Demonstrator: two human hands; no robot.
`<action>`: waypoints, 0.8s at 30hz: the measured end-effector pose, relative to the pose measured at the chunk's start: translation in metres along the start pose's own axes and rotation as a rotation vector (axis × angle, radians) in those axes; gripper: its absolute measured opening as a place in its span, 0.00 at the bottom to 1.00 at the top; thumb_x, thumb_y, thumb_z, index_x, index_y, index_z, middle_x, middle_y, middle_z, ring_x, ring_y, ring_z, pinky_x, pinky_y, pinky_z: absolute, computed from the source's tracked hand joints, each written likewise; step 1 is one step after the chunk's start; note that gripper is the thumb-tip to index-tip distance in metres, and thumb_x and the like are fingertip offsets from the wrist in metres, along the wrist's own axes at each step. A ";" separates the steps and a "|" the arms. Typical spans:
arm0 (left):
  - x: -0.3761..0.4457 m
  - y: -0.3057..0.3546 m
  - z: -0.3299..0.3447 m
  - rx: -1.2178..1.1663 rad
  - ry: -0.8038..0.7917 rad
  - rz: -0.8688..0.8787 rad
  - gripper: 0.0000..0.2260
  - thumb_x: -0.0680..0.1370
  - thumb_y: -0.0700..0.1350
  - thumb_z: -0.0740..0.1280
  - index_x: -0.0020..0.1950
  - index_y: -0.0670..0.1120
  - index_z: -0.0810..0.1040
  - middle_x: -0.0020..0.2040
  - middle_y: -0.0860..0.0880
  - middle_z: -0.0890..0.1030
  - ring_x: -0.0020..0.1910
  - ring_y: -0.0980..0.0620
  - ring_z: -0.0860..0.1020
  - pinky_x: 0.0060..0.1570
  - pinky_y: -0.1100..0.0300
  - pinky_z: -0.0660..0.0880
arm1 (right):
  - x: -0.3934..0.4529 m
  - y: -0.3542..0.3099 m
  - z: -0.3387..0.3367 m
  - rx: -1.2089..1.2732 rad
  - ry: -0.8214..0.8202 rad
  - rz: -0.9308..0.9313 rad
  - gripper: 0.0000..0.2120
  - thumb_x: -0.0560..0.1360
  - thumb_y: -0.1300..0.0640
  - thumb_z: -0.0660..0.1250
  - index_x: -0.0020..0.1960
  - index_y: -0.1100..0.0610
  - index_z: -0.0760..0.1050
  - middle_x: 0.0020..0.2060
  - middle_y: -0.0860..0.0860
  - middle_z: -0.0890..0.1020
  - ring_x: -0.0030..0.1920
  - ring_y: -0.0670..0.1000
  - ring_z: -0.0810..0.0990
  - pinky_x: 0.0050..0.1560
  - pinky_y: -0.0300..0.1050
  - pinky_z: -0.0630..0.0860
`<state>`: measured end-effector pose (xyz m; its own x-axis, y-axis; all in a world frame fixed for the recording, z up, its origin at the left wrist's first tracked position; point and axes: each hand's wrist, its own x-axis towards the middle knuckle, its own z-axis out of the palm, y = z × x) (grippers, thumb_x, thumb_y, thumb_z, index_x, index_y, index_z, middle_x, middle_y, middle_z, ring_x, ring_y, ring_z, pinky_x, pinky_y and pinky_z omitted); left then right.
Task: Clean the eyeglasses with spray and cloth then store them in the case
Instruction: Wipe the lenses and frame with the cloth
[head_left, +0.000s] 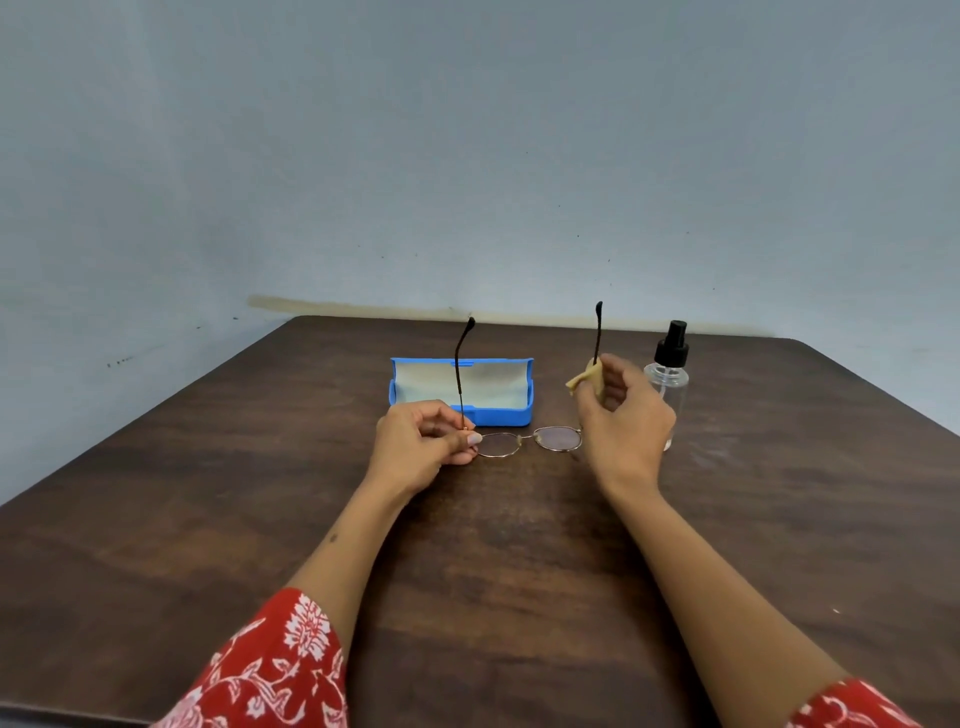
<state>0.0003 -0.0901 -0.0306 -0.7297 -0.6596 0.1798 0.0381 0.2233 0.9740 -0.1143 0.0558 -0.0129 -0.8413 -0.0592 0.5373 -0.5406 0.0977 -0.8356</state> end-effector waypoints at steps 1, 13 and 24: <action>0.000 0.000 0.000 0.000 -0.001 0.002 0.05 0.69 0.33 0.73 0.39 0.41 0.80 0.36 0.44 0.84 0.38 0.47 0.84 0.40 0.58 0.82 | -0.001 0.003 0.000 -0.049 -0.023 0.021 0.12 0.71 0.62 0.69 0.55 0.57 0.79 0.40 0.46 0.80 0.42 0.45 0.79 0.50 0.41 0.78; -0.001 -0.001 0.000 0.002 -0.015 0.012 0.05 0.69 0.33 0.73 0.40 0.41 0.80 0.37 0.42 0.83 0.37 0.48 0.84 0.39 0.60 0.82 | -0.002 0.004 0.000 -0.057 -0.052 0.008 0.12 0.73 0.62 0.69 0.56 0.58 0.78 0.39 0.45 0.79 0.43 0.45 0.78 0.52 0.41 0.78; -0.001 0.001 0.000 0.018 -0.017 0.010 0.04 0.70 0.33 0.73 0.40 0.41 0.80 0.38 0.42 0.84 0.37 0.49 0.84 0.40 0.60 0.82 | 0.000 0.007 0.002 -0.065 -0.005 -0.015 0.14 0.73 0.61 0.68 0.59 0.56 0.77 0.46 0.48 0.82 0.48 0.48 0.80 0.54 0.48 0.77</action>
<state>0.0013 -0.0895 -0.0301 -0.7410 -0.6450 0.1868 0.0331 0.2427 0.9695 -0.1179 0.0541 -0.0190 -0.8330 -0.0661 0.5493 -0.5521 0.1614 -0.8180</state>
